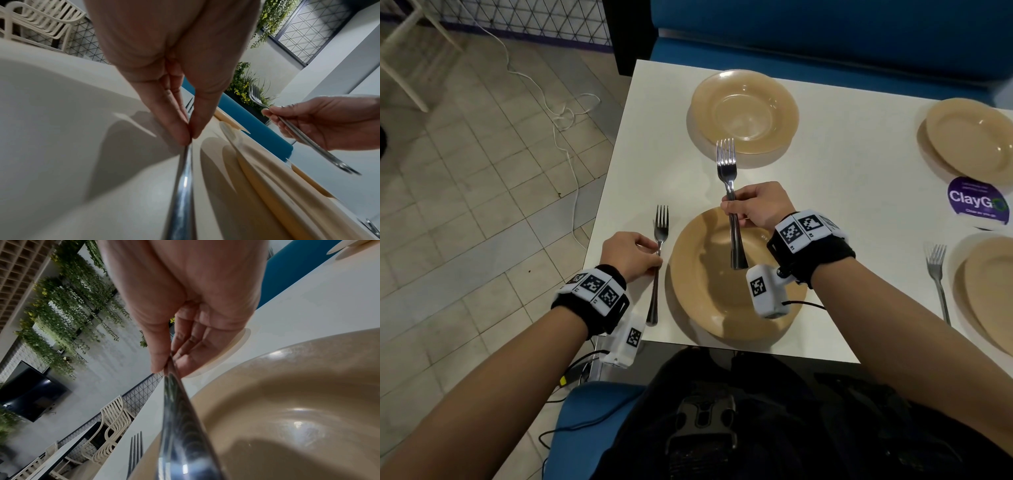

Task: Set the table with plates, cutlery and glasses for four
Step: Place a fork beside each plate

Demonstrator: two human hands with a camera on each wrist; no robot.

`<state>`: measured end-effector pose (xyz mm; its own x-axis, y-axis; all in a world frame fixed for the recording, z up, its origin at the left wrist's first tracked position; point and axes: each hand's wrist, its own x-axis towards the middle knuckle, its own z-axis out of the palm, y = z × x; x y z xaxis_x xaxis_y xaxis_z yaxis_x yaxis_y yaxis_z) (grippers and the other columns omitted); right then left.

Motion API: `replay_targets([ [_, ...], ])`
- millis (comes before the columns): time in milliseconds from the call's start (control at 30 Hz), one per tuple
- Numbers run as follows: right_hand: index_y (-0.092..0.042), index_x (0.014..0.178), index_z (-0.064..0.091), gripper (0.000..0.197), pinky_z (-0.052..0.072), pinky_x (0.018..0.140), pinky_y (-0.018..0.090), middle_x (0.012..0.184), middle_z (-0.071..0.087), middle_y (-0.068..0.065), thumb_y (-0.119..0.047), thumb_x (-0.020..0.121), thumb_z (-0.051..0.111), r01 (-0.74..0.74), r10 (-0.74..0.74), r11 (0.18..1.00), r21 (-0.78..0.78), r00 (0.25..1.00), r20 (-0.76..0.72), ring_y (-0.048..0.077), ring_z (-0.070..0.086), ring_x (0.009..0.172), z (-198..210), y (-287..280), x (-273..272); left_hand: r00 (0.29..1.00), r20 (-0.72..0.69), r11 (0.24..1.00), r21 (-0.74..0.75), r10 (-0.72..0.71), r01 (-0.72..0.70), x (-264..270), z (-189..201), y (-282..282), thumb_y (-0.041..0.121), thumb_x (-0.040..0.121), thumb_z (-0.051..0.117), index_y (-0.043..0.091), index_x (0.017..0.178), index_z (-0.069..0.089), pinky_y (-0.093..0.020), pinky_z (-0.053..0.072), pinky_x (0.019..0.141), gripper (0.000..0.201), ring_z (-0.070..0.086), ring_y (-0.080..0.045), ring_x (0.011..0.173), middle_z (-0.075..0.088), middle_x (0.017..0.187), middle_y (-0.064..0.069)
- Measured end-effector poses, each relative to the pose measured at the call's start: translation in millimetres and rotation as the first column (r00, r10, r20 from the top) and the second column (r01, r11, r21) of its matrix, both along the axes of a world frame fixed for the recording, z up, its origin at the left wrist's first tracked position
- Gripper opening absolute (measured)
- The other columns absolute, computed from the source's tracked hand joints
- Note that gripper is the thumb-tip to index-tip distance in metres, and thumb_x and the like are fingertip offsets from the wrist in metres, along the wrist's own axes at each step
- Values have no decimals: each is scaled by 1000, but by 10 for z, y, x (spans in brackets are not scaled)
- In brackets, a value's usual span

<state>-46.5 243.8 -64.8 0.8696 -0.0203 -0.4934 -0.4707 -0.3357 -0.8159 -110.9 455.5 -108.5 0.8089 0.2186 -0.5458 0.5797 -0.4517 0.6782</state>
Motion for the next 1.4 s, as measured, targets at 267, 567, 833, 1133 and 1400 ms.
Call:
replay_targets([
  [267, -12, 73, 69, 9, 52, 64, 24, 60, 58, 2, -6, 78, 73, -2, 2, 1000, -7, 1000, -8, 12, 48, 52, -22, -2, 12, 1000, 16, 1000, 18, 14, -14, -4, -32, -7, 3, 70, 74, 18, 78, 66, -25, 57, 72, 19, 67, -14, 65, 66, 73, 0],
  [567, -13, 74, 69, 8, 55, 69, 24, 58, 59, 1, -8, 79, 74, -8, 8, 1000, -20, 1000, -11, 10, 51, 51, -45, -7, 1, 1000, 12, 999, 43, -10, 10, -45, -72, -11, 4, 70, 74, 15, 86, 68, -29, 58, 77, 20, 67, -17, 73, 67, 79, -3],
  [833, -14, 74, 69, 10, 53, 63, 21, 58, 59, 0, -7, 79, 73, -25, 24, 999, -29, 999, -25, 11, 52, 53, -71, 16, -12, 1000, 5, 998, 50, -27, 27, -33, -103, 5, 6, 68, 75, 17, 83, 67, -33, 57, 83, 20, 68, -18, 76, 67, 75, 1],
  [1133, -11, 75, 69, 7, 52, 62, 22, 58, 58, 1, -7, 78, 74, -8, 8, 1000, 6, 1000, -4, 11, 50, 52, -55, -13, 17, 989, 143, 997, 71, -29, 18, 173, 106, -45, 15, 76, 67, 20, 89, 66, -24, 55, 70, 14, 68, -9, 65, 70, 74, 3],
  [1400, -9, 84, 69, 5, 52, 54, 15, 70, 65, 1, -6, 80, 72, 113, -128, 982, 151, 987, 96, 7, 62, 61, 234, -313, 165, 952, 279, 973, -152, -124, 171, 686, 485, -778, 27, 88, 60, 21, 104, 63, -31, 57, 73, 17, 63, -17, 80, 64, 87, 2],
])
